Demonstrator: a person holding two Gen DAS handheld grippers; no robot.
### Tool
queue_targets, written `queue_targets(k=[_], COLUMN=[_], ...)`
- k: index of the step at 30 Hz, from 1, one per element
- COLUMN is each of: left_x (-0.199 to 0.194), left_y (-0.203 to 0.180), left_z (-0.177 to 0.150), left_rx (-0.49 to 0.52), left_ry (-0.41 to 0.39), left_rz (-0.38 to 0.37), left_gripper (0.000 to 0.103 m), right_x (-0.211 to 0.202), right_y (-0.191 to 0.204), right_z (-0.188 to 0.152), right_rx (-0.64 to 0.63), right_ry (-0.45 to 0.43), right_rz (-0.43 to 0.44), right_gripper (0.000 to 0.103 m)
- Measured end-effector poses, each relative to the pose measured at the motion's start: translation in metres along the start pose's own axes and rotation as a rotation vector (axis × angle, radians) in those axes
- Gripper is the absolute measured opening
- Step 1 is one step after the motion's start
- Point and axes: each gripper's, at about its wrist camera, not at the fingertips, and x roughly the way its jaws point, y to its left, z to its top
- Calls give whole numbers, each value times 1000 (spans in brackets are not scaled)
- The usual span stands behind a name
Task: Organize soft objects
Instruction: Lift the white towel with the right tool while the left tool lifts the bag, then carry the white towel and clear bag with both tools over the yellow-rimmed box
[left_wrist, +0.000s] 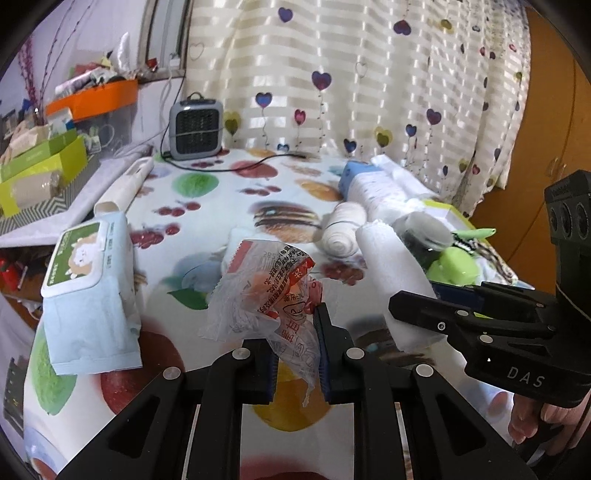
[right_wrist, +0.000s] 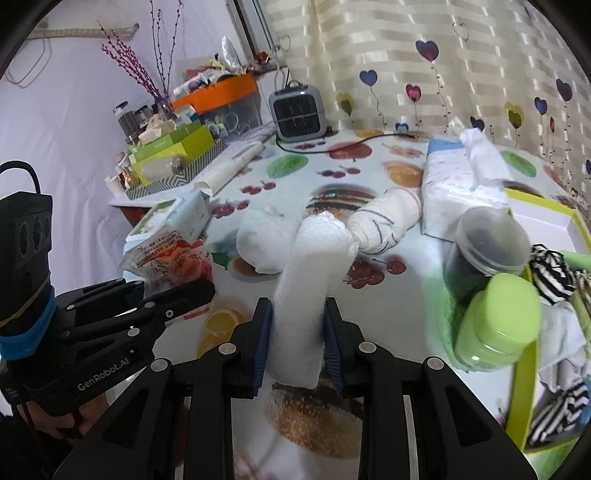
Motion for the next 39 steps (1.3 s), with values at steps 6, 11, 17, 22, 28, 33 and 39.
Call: queue_targets(k=[6, 11, 17, 22, 28, 33, 39], left_x=[-11, -18, -22, -21, -17, -13, -8], left_y=[-17, -32, -47, -57, -64, -73, -87], left_z=[4, 9, 15, 18, 22, 26, 33], left_rx=[22, 46, 69, 87, 102, 120, 144], left_ry=[-23, -42, -57, -61, -59, -60, -63], left_rz=[-28, -57, -83, -97, -112, -128, -152], left_gripper=[16, 16, 16, 16, 16, 16, 16], right_x=[-27, -48, -67, -75, -81, -83, -87], right_y=[-4, -7, -11, -19, -25, -31, -41], right_z=[-4, -5, -6, -7, -6, -5, -6], right_rx=[16, 16, 13, 22, 28, 36, 52], right_ry=[-47, -85, -123, -138, -149, -154, -162], right_rz=[-18, -43, -76, -97, -113, -123, -139], right_gripper=[29, 29, 29, 29, 29, 29, 29])
